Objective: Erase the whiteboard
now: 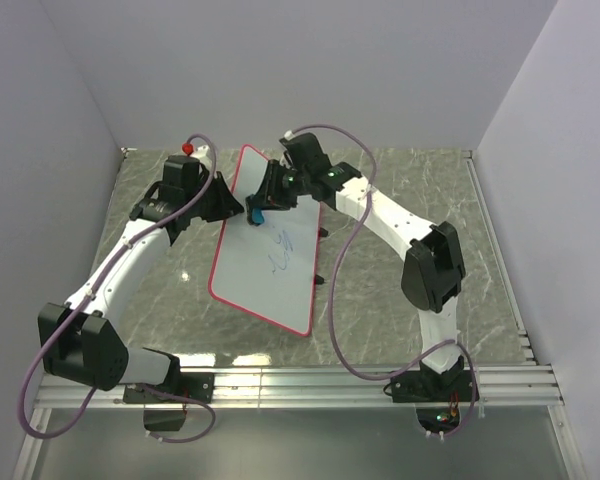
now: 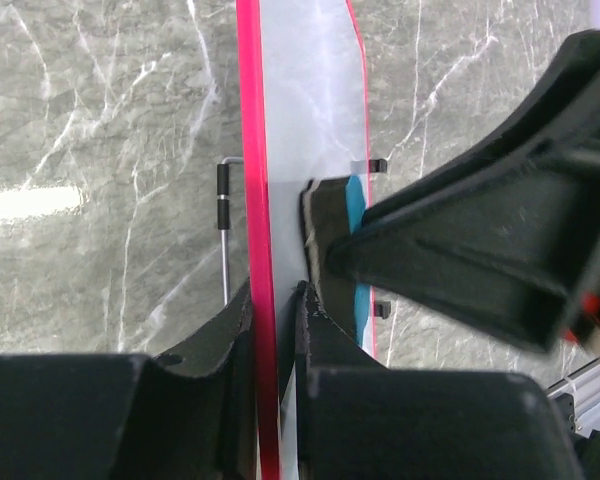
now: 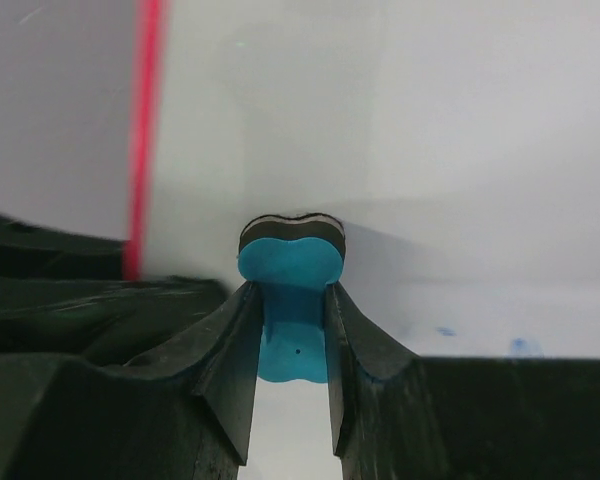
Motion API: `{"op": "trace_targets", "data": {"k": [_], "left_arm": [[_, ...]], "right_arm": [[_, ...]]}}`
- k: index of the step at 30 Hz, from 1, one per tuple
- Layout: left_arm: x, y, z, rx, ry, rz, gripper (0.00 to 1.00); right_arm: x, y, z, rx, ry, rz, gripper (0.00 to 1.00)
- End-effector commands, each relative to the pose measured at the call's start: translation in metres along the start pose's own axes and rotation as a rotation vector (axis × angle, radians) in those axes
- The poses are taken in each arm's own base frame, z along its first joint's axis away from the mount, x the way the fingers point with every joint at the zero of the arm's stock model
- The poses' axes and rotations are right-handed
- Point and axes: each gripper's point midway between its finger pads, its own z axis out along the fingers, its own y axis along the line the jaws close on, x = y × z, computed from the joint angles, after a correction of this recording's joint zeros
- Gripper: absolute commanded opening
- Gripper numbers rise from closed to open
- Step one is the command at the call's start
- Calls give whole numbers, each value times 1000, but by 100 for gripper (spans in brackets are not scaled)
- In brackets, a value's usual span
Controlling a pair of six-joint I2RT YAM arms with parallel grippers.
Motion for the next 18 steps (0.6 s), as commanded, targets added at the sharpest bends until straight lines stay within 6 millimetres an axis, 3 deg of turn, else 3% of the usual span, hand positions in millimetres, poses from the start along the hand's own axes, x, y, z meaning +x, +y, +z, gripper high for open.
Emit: {"op": "trace_targets", "data": {"k": [1,2,4,5,7,10,14,18], "left_arm": [[73,-24,-4,117,246,102,0],[73,-24,-4,116,243,102,0],[71,-25,-5,120,240,103,0],[71,-25,-5,117,241,102,0],[70,-26,-5,117,238,106,0],[70,-26,-5,116,240,108,0],[70,-27,-4,119,240,109,0],[70,-27,-3,117,242,110,0]], "right_arm": [[21,-88,22,203,43,72,0],[32,-110,21,250,63,94,0],[26,-136,12,300,28,120,0],[37,-153,10,334,46,140,0],[39,-177,1,382,34,164,0],[42,-194,-8,429,29,174,0],[40,-184,-11,394,22,167,0],[33,-154,-9,330,16,139,0]]}}
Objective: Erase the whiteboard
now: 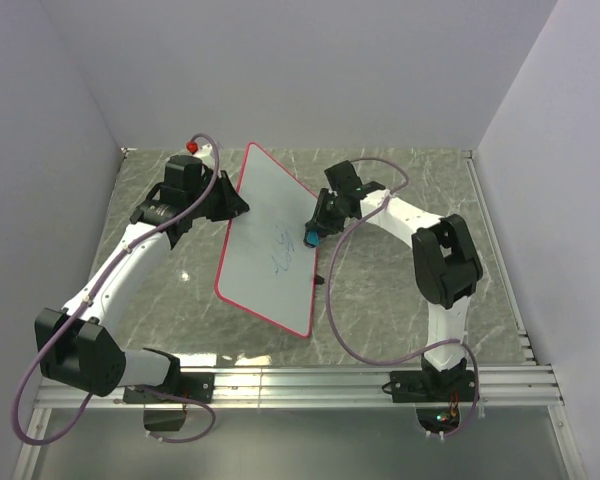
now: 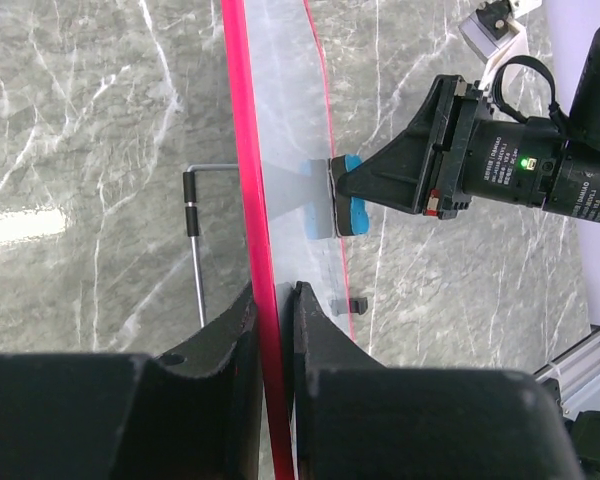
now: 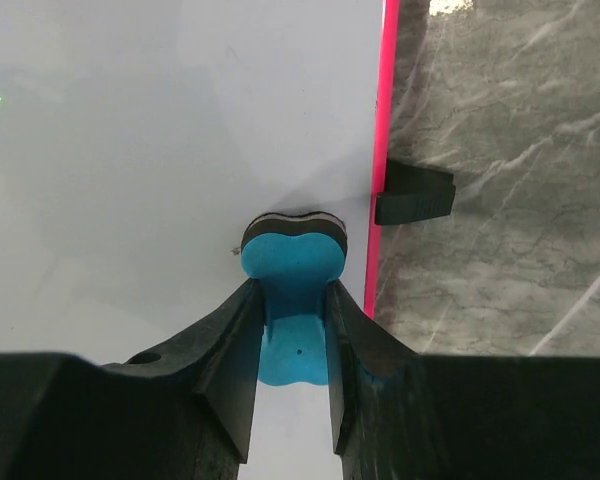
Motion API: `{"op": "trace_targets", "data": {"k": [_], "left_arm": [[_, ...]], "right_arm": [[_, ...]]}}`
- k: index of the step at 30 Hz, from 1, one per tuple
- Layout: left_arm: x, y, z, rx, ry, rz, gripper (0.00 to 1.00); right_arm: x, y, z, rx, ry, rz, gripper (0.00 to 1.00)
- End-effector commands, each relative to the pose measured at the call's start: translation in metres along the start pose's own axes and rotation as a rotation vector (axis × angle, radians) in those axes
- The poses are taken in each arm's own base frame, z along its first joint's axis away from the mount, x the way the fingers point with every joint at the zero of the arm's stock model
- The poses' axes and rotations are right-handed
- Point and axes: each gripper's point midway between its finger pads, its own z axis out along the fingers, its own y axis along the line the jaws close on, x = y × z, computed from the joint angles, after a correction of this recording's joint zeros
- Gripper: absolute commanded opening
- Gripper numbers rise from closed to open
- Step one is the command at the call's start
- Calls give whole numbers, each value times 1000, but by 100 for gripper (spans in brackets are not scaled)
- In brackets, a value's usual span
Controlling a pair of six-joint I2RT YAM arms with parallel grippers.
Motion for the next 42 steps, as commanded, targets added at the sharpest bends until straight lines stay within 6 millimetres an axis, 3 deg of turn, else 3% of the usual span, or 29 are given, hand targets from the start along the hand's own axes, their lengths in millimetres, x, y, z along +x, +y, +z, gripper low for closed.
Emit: {"op": "trace_targets", "data": {"k": [1,7,10,13,18,21,24,27,30,35,38,42], "left_arm": [[71,-10,2,65,263,81,0],[70,-9,4,56,266,77,0],[68,-11,4,61,262,75,0],[68,-11,5,62,266,75,0],[69,-11,5,61,265,75,0],[69,-11,4,60,263,77,0],[69,-11,3,59,261,79,0],[69,-10,3,54,265,82,0],[70,-10,2,55,264,85,0],[72,-9,3,55,267,81,0],[73,-9,4,58,270,82,0],[72,-9,5,57,270,82,0]], "right_arm": [[12,50,-15,-102,11,-80,0],[33,137,-54,-276,31,-181,0],[49,171,-69,-347,50,-230,0],[55,184,-74,-369,55,-261,0],[55,166,-55,-314,62,-261,0],[51,135,-38,-245,72,-228,0],[51,85,-15,-157,89,-164,0],[46,47,-6,-100,83,-108,0],[45,26,-3,-57,75,-96,0],[47,33,-5,-77,82,-99,0],[45,56,-16,-119,73,-133,0],[46,109,-41,-228,53,-209,0]]}}
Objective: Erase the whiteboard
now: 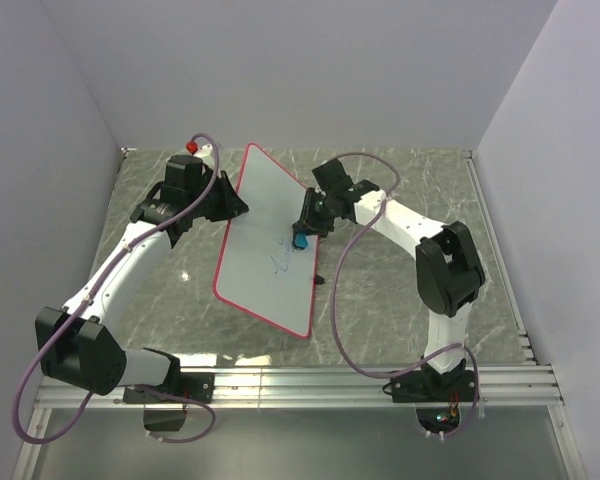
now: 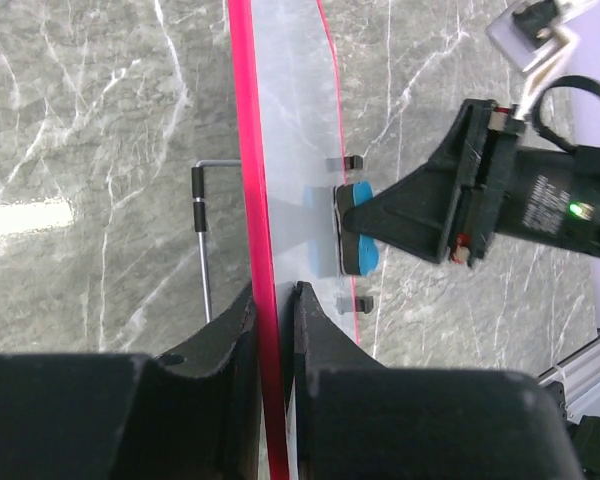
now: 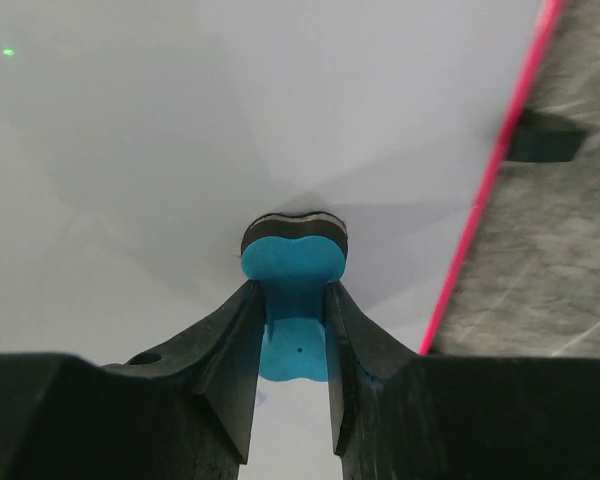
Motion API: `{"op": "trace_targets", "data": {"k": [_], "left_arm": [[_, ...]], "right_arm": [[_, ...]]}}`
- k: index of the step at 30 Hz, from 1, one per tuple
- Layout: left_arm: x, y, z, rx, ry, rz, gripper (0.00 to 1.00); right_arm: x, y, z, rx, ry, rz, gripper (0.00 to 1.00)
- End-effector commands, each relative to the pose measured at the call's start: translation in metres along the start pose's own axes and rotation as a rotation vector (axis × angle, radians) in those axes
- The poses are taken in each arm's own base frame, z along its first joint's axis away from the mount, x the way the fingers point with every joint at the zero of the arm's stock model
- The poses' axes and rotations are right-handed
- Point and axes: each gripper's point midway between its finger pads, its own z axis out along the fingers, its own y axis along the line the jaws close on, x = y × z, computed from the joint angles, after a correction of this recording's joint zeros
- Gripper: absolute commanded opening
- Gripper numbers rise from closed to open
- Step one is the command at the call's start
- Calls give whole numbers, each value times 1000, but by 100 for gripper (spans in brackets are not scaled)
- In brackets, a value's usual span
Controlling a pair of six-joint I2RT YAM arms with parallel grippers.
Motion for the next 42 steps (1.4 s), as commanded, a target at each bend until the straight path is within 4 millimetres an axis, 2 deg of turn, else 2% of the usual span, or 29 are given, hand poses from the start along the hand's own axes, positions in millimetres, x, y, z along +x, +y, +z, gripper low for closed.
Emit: {"op": "trace_targets", "data": {"k": [1,6,8,11,13,16,17,19,20,21,22,23,25,26,29,31,34,35,37,40,42], "left_arm": [[71,-12,6,79,259,88,0],[72,-13,7,87,263,81,0],[72,-13,8,85,262,79,0],[72,-12,8,83,263,79,0],[73,-12,8,84,263,77,0],[71,-13,6,83,260,79,0],[70,-13,6,83,256,79,0],[71,-12,5,79,258,81,0],[70,-13,5,79,258,82,0],[70,-12,5,77,257,82,0],[70,-12,5,77,257,82,0],[70,-13,4,79,256,81,0],[71,-12,4,76,260,80,0],[71,-12,4,74,257,82,0],[71,-11,3,71,257,84,0],[72,-10,4,68,259,83,0],[73,-10,5,71,259,81,0],[73,-11,5,75,258,80,0],[74,-11,5,75,261,76,0],[74,-11,5,77,262,78,0],[74,-10,5,75,263,77,0]], "right_arm": [[23,85,-16,-193,34,-132,0],[34,149,-47,-352,44,-220,0],[42,162,-53,-383,53,-242,0],[46,171,-55,-406,58,-269,0],[48,165,-48,-384,66,-267,0],[46,141,-29,-313,68,-252,0],[49,127,-20,-277,82,-237,0],[38,102,-8,-231,71,-190,0],[41,81,2,-188,92,-151,0],[38,69,7,-170,86,-128,0],[27,49,11,-142,73,-89,0],[31,27,19,-88,79,-66,0],[25,1,23,-38,70,-33,0],[30,-15,27,-2,78,-22,0],[37,-29,27,26,89,-22,0],[39,-23,22,3,87,-25,0],[43,-3,15,-35,85,-62,0],[39,9,10,-58,74,-79,0],[44,31,1,-95,78,-124,0],[45,79,-23,-188,57,-188,0],[53,96,-33,-209,66,-222,0]]}}
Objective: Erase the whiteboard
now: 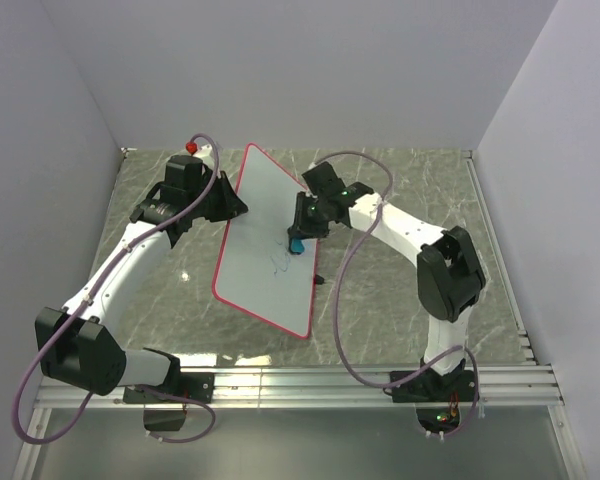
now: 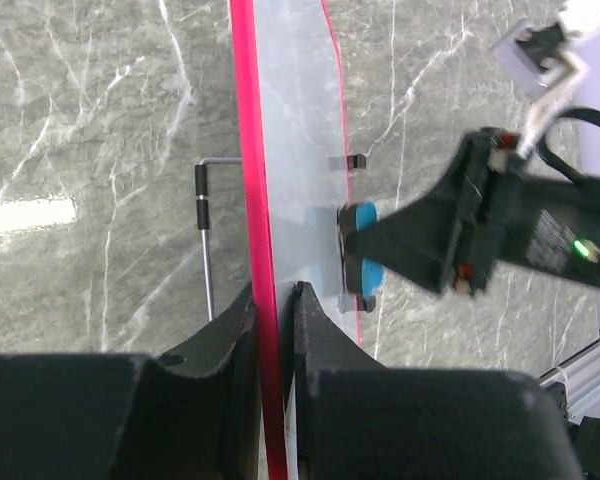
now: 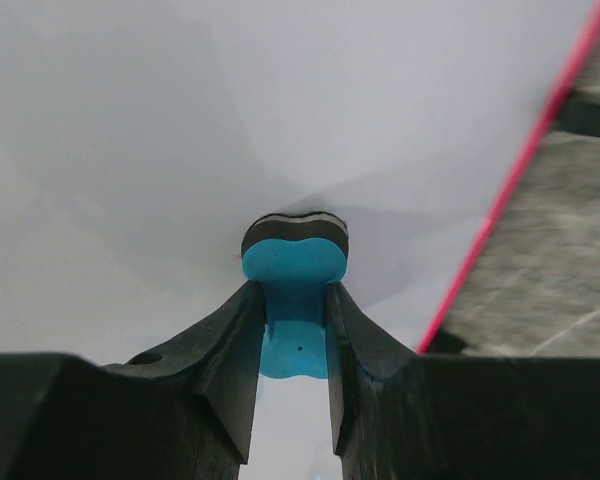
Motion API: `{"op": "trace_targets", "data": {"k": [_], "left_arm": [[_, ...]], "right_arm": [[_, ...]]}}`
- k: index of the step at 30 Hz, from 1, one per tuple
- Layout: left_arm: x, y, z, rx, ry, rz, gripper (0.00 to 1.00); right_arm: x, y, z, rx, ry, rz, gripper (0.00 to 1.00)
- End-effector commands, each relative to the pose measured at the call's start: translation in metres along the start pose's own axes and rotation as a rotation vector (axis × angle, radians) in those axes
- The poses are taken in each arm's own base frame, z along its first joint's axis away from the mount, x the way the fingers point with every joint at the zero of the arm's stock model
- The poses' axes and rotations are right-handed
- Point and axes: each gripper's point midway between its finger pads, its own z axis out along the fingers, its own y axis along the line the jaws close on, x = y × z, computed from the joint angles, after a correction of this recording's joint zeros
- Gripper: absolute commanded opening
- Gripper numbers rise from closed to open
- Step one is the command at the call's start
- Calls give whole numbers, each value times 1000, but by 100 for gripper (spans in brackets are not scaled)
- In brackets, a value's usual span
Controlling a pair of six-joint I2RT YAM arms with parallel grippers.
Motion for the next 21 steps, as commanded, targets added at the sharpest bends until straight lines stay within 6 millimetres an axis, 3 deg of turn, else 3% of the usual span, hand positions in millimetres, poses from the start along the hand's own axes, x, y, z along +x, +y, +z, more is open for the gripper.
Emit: {"op": "trace_targets", "data": {"k": [1,7,12,15,18,20,21], "left_arm": [[73,-11,6,79,260,80,0],[73,-12,6,79,258,76,0],[70,-13,5,79,251,80,0],[69,-13,4,77,252,81,0],[68,-13,3,74,248,83,0],[69,-13,2,74,250,84,0],[68,-13,2,75,247,85,0]], "right_arm": [[27,99,-37,-240,36,-145,0],[14,136,-69,-327,5,-163,0],[13,135,-68,-321,-7,-172,0],[14,112,-53,-257,-2,-160,0],[27,67,-26,-169,41,-113,0],[23,43,-17,-130,34,-79,0],[33,24,-8,-93,56,-62,0]]}}
